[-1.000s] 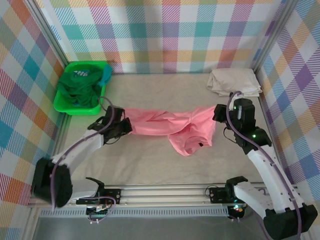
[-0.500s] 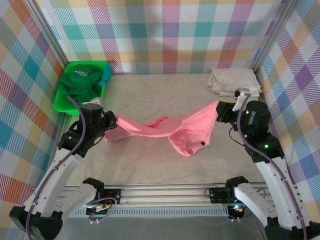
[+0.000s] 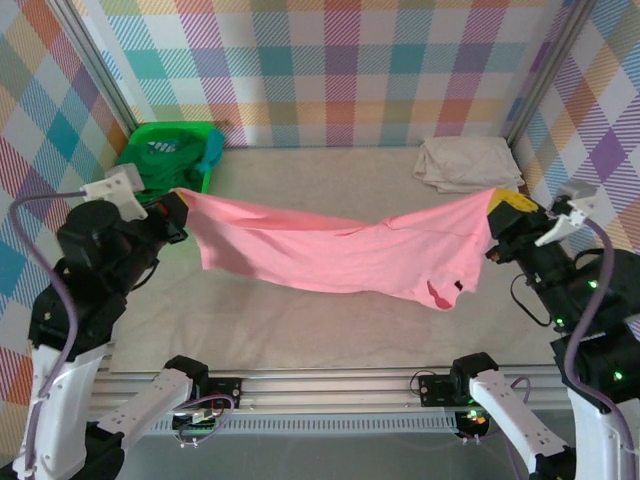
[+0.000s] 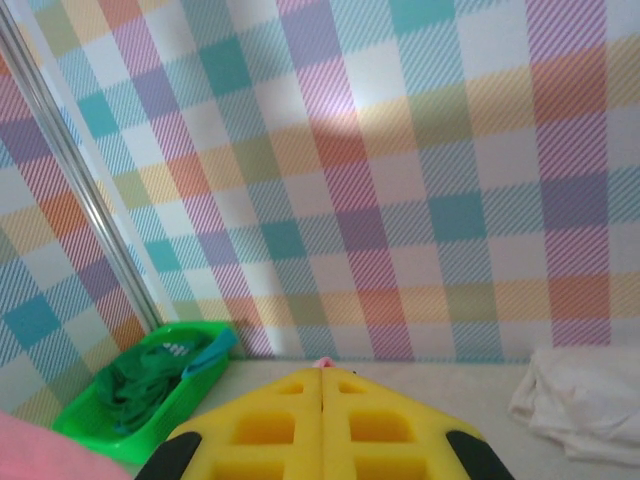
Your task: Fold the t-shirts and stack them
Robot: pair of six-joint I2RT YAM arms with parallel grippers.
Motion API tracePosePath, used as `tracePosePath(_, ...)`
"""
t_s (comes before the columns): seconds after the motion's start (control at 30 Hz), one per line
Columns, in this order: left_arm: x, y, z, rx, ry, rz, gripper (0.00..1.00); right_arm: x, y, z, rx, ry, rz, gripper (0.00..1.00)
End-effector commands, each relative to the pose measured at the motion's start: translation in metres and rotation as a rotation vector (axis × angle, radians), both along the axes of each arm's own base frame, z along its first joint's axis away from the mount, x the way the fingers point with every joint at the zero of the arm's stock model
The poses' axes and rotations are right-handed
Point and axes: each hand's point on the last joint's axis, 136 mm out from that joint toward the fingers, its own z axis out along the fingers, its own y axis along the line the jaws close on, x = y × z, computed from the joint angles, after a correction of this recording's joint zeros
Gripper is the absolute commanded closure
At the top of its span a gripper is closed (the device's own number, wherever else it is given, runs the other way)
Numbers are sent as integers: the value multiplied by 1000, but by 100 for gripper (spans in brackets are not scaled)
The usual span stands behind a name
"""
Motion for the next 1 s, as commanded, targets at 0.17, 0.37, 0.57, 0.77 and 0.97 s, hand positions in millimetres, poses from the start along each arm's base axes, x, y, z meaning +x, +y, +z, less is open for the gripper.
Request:
tracePosePath(0.17,94,-6,-7,139,112,39,100,112,14,14,-169,-36,-107,100)
tracePosePath(0.37,222,14,-66,96,225,97,100,269,38,-24,-265,49,-148,100)
tracePosePath(0.57,325,33,-166,189,445,150,93,407,52,-101,-265,243,-133,68)
tracePosePath(0.77,306,30,-164,224,440,177,39,409,63,-110,-221,441,-62,24)
tracePosePath(0.97,194,23,-202,121,461,180,31,307,93,-167,-173,622,26,11)
